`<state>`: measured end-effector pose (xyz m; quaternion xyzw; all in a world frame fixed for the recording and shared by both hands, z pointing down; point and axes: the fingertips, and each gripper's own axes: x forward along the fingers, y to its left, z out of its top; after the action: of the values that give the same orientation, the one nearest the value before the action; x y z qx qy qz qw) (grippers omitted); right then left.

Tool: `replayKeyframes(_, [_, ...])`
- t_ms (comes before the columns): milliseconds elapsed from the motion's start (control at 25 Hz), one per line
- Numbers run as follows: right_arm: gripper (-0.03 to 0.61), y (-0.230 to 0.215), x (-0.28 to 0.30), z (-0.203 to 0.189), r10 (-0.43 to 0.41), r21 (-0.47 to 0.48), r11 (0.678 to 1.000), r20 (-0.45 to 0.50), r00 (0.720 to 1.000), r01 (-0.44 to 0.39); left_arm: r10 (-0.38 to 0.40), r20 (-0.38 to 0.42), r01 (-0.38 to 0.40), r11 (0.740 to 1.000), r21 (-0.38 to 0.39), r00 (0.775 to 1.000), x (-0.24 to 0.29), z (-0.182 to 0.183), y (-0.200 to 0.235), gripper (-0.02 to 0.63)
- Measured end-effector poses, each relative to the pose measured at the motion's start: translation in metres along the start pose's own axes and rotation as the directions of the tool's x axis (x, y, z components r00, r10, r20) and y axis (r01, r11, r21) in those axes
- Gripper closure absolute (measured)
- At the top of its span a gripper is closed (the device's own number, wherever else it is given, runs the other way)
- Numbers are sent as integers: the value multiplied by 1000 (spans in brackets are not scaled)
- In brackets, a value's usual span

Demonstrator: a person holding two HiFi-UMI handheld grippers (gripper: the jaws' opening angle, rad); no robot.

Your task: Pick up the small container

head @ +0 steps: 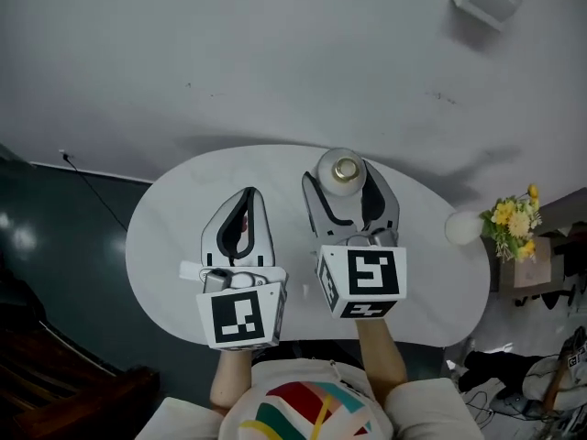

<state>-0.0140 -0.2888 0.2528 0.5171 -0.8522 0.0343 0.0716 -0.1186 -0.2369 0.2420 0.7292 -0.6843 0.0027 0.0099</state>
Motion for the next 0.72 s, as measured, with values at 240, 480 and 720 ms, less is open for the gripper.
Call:
replayKeyframes(240, [244,14,-64,16,25,39,999,35,999,-26,-54,67,51,998,42,996,-25,39,-24,595])
replayKeyframes(480, [244,17,-108,18,19,29,999,83,996,-21,-102,92,100,995,22,990,-55,48,-45,596])
replayKeyframes(720, [243,19,-134,14,26,17,999,90,996,-28,-95,84,91,994,56,992,-69,47,-46,596])
